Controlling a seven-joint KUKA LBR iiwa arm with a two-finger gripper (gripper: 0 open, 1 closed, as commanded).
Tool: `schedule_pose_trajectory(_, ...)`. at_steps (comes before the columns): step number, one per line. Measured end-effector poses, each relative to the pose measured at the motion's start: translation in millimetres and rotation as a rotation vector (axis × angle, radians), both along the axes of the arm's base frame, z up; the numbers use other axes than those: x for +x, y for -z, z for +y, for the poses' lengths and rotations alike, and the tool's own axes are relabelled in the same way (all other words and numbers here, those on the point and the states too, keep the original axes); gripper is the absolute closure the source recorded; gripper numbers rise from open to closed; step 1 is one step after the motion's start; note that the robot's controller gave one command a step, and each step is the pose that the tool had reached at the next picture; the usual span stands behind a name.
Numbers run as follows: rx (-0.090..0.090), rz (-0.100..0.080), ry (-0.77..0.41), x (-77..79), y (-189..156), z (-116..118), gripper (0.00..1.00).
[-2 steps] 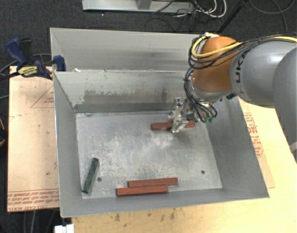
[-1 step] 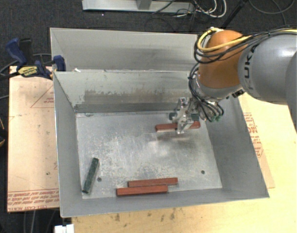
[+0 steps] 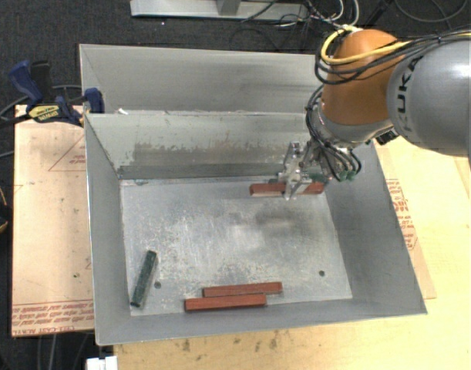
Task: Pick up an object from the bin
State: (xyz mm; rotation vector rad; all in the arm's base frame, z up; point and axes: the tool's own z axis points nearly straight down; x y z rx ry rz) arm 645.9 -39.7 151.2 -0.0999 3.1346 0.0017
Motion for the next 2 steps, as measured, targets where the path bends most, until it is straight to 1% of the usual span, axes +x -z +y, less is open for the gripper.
schedule_pose_trajectory(1, 0.000, 0.007, 0.001, -16.0, -32, -4, 1.00)
schedule_pose_trajectory(2, 0.000, 0.002, 0.026, -2.1, -89, -3, 1.00)
